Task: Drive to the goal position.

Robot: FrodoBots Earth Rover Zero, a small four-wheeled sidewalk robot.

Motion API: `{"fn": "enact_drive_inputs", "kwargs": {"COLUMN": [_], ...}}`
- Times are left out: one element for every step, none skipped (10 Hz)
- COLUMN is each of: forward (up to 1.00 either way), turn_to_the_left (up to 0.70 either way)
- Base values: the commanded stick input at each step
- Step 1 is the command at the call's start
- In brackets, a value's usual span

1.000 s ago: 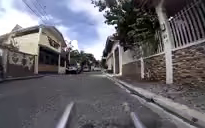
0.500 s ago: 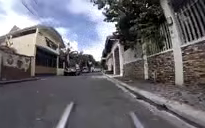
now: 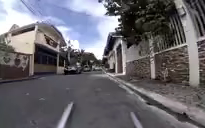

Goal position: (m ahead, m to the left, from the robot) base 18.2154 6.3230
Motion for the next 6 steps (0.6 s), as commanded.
{"fn": "enact_drive_inputs", "kwargs": {"forward": [1.0, 1.0, 1.0, 1.0, 1.0, 1.0], "turn_to_the_left": [0.0, 0.0, 0.0, 0.0, 0.0, 0.0]}}
